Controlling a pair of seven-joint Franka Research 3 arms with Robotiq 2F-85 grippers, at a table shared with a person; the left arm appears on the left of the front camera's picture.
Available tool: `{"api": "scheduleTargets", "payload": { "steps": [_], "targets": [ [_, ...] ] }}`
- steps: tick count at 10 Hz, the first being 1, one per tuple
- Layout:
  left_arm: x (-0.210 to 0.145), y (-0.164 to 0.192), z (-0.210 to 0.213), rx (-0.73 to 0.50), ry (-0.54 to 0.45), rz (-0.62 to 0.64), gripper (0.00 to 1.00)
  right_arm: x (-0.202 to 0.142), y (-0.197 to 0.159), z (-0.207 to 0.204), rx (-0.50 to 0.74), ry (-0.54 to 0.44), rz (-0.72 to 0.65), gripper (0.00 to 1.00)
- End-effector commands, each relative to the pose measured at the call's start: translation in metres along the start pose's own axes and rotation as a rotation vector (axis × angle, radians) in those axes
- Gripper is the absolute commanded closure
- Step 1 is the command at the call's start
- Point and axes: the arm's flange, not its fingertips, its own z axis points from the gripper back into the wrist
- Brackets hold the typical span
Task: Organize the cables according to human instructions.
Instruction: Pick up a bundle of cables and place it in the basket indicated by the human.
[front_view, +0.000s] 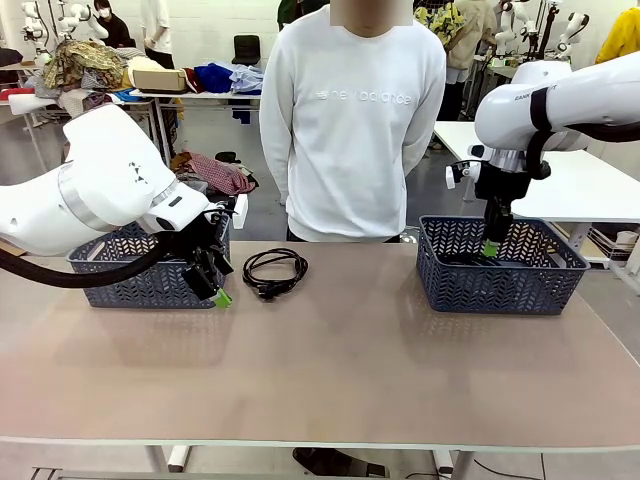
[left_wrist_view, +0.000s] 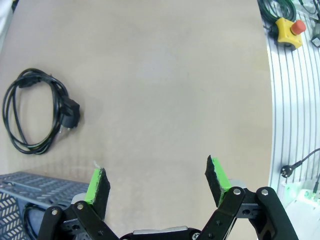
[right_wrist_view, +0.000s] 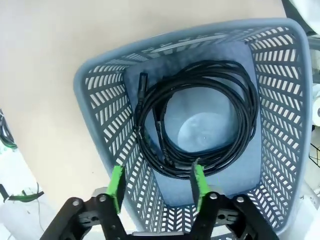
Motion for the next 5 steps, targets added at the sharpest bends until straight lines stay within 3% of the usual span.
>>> {"api": "scheduleTargets", "payload": {
  "steps": [1, 2, 5],
  "targets": [
    [-0.001, -0.0001, 0.0013, 0.0, 0.001, 0.001, 0.0, 0.0002, -0.003, 0.0064, 0.016, -0.013, -0.03, 0.05],
    [-0.001, -0.0001, 0.0013, 0.0, 0.001, 0.001, 0.0, -0.0006, -0.0037, 0.006, 0.019, -0.009, -0.033, 0.0],
    [-0.001, -0.0001, 0.0013, 0.0, 0.001, 0.001, 0.0, 0.0017, -0.0046, 0.0072, 0.022, -0.002, -0.081, 0.0]
  ]
}}
